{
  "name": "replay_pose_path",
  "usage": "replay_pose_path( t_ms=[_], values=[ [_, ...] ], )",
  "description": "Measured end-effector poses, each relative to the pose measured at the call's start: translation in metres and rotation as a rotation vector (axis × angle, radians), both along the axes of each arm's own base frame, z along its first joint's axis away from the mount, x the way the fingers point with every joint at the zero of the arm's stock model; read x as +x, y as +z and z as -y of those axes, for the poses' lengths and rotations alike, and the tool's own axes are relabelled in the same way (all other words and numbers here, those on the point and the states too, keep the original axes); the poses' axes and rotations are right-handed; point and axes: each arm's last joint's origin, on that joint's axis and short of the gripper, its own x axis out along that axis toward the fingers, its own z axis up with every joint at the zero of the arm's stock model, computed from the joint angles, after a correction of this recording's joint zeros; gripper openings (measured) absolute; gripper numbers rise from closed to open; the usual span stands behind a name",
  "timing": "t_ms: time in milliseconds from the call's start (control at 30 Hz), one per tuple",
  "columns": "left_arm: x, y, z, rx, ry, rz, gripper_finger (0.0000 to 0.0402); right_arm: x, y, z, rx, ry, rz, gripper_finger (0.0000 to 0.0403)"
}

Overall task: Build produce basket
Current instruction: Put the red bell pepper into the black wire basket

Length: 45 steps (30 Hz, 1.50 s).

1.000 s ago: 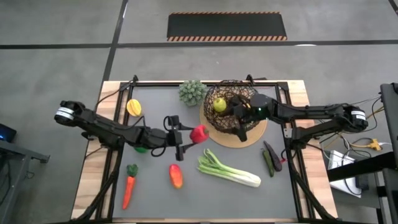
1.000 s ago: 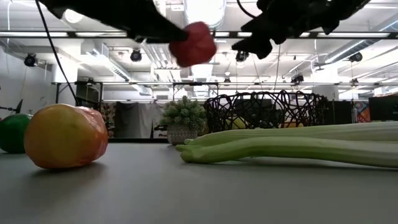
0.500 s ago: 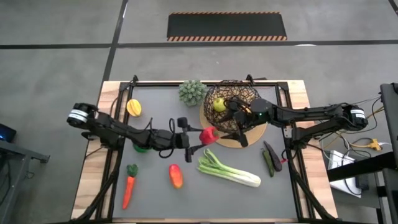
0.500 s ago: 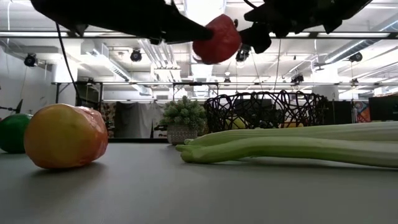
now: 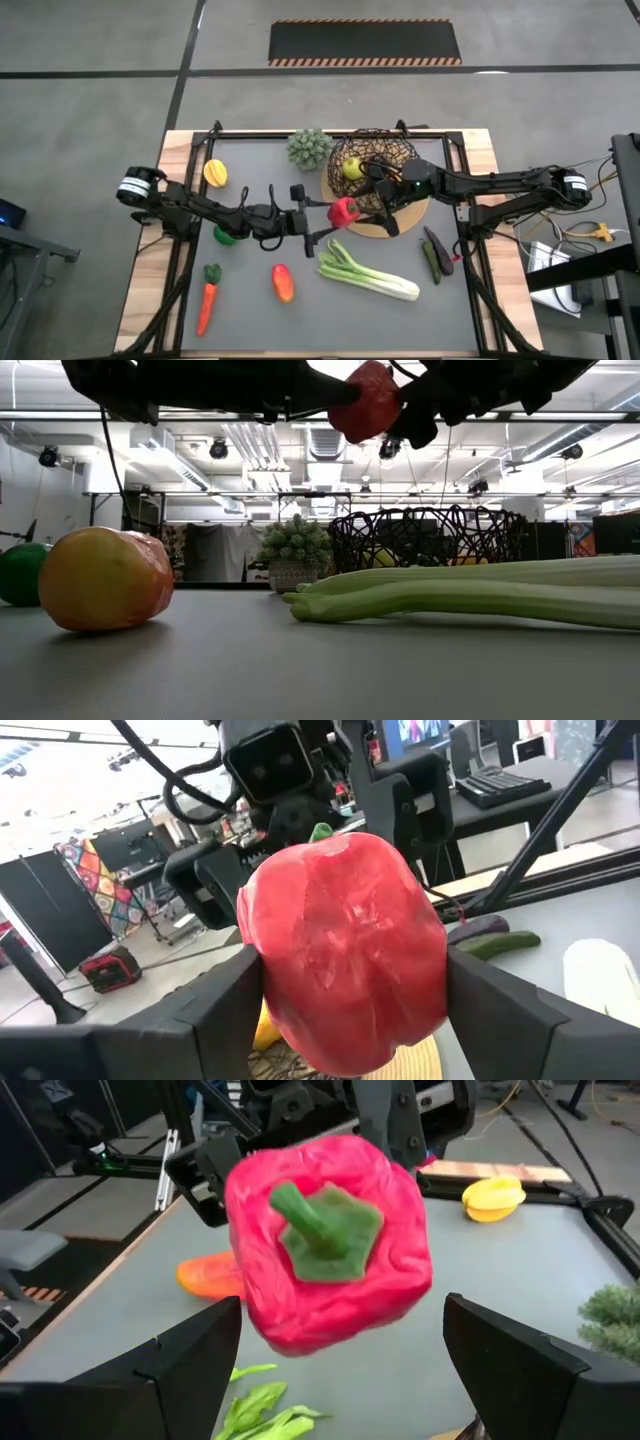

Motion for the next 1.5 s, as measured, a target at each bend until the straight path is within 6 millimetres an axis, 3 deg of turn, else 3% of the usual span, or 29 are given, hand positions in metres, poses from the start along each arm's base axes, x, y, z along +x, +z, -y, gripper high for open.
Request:
replay_pose_path(
  t_ms=[300, 633, 867, 1133, 1500],
  values=[
    [0.000, -0.001, 0.000, 0.002, 0.001, -0.007, 0.0259, 0.001, 0.004, 0.000, -0.004, -0.001, 0.044, 0.0317],
    [0.001, -0.001, -0.001, 0.003, 0.002, -0.006, 0.0259, 0.001, 0.004, 0.000, 0.011, -0.001, 0.041, 0.0204],
    [0.000, -0.001, -0.002, -0.002, 0.041, -0.006, 0.0264, 0.001, 0.005, 0.001, 0.036, -0.011, 0.037, 0.0202],
    [0.000, -0.001, -0.003, 0.004, 0.071, -0.010, 0.0325, 0.001, 0.003, 0.002, 0.073, -0.057, -0.002, 0.0203],
    [-0.009, 0.002, -0.005, 0.063, 0.096, -0.024, 0.0338, -0.008, 0.019, 0.013, -0.038, -0.450, -0.354, 0.0203]
  ],
)
